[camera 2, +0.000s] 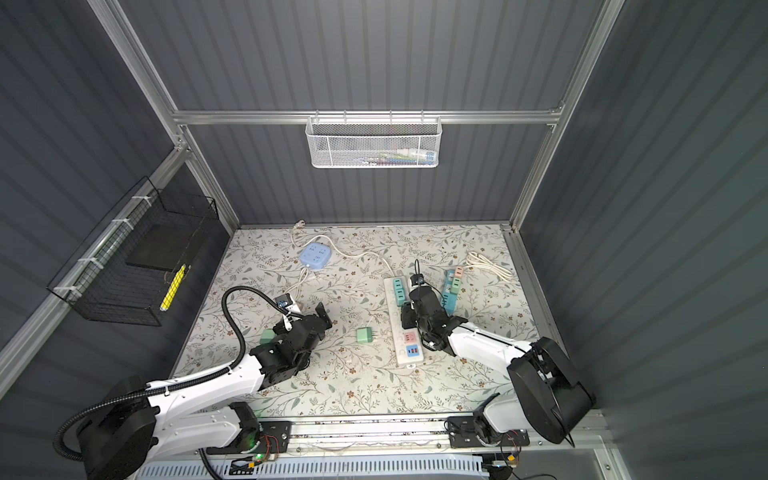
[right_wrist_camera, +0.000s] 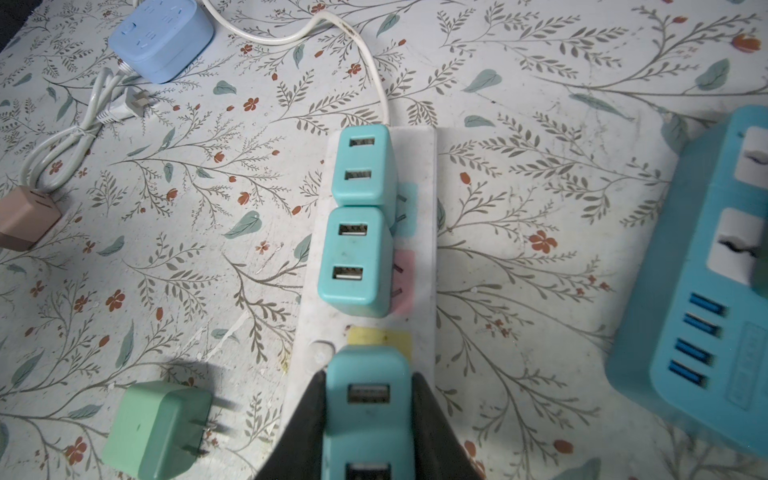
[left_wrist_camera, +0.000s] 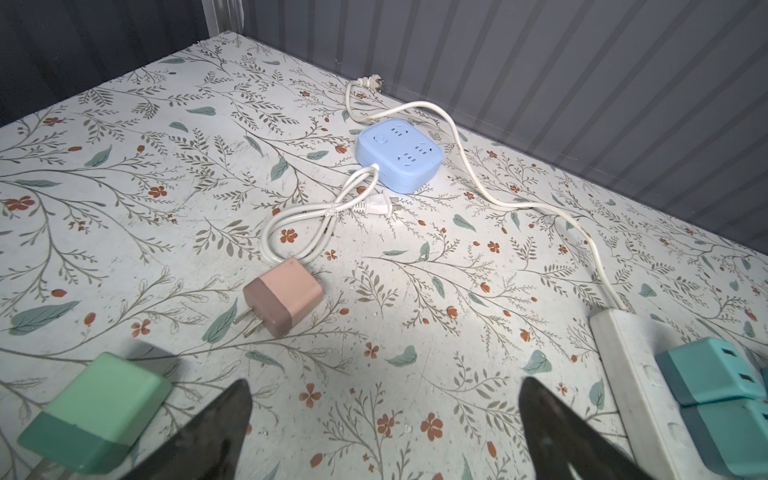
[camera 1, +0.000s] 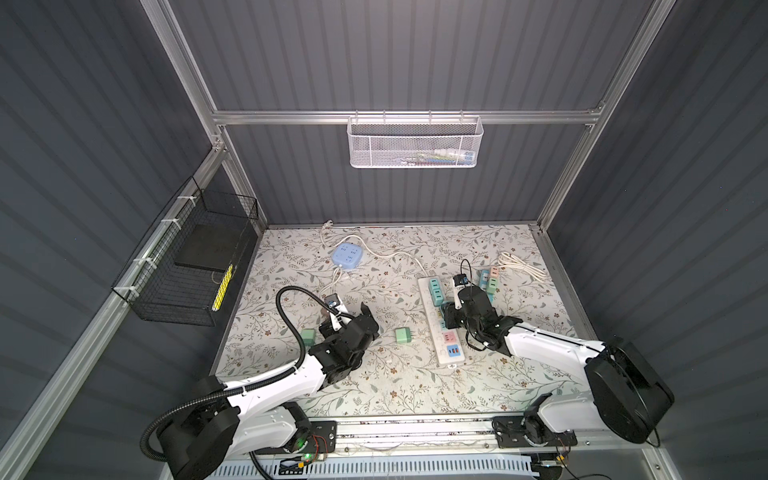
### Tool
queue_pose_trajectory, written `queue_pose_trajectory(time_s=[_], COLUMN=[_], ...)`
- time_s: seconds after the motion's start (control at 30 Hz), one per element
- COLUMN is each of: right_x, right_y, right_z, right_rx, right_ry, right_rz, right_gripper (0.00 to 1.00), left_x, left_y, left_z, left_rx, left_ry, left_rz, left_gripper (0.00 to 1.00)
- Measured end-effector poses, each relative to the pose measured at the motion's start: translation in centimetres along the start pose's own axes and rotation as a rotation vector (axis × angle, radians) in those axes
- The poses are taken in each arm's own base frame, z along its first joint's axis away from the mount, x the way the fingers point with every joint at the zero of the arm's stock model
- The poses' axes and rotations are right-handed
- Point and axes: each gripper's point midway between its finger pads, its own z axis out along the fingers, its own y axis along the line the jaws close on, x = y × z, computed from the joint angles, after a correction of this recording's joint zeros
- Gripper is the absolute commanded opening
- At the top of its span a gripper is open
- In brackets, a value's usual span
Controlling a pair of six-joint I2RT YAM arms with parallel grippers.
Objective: Insert the plug
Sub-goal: 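Lower the third teal adapter with the right gripper onto the yellow socket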
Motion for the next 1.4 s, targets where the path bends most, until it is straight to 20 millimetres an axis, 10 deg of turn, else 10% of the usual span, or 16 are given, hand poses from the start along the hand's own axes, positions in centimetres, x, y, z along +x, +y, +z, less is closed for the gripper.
queue_pose_trajectory(time_s=[1.4], right_x=[1.0], right_y=[1.2], right_z=[2.2], right_rx=[0.152], right_ry=[-0.015], right_rz=[-0.082], right_gripper=[0.18], left_x=[0.2], left_y=[0.9], left_z=[-0.1], left_rx=[0.006], left_ry=[0.012], left_rz=[-0.004], left_gripper=[1.00])
